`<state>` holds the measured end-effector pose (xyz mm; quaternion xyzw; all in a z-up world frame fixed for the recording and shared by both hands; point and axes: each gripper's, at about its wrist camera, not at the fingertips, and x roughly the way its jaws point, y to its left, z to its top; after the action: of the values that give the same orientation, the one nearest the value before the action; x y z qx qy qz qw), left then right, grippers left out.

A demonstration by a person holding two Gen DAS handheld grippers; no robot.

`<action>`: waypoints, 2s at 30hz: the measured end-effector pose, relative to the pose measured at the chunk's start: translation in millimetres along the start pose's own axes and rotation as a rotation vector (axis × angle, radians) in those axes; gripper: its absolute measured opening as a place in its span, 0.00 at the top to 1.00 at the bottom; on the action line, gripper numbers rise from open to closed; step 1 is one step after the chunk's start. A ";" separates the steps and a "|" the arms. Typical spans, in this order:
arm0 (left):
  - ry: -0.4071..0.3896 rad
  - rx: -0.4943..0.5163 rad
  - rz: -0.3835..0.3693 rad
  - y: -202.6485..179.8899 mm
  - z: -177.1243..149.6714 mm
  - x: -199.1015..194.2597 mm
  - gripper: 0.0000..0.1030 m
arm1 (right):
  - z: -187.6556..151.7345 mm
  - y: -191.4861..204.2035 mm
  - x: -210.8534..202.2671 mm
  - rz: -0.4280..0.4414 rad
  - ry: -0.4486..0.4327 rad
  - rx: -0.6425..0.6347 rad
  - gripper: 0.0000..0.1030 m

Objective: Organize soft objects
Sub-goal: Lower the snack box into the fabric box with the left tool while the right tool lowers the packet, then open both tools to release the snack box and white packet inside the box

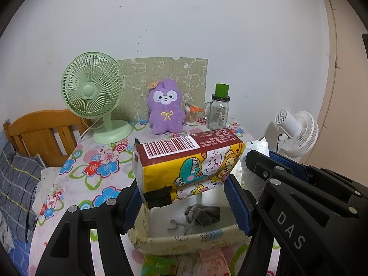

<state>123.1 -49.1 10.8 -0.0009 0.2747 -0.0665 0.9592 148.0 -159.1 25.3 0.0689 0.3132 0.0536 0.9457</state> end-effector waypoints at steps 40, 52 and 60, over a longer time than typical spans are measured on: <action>0.115 -0.017 0.014 16.9 -11.7 67.7 0.07 | -5.4 -2.0 85.4 0.022 0.140 -0.014 0.79; 0.155 -0.004 0.048 21.6 -22.2 74.3 0.06 | -14.4 2.3 99.7 -0.003 0.197 -0.064 0.61; 0.154 -0.025 0.043 25.0 -21.2 69.1 0.01 | -13.3 -9.5 89.7 -0.033 0.164 -0.044 0.33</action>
<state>173.2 -32.5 -44.5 -0.0020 0.3485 -0.0422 0.9364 212.2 -154.2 -39.2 0.0383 0.3892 0.0504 0.9190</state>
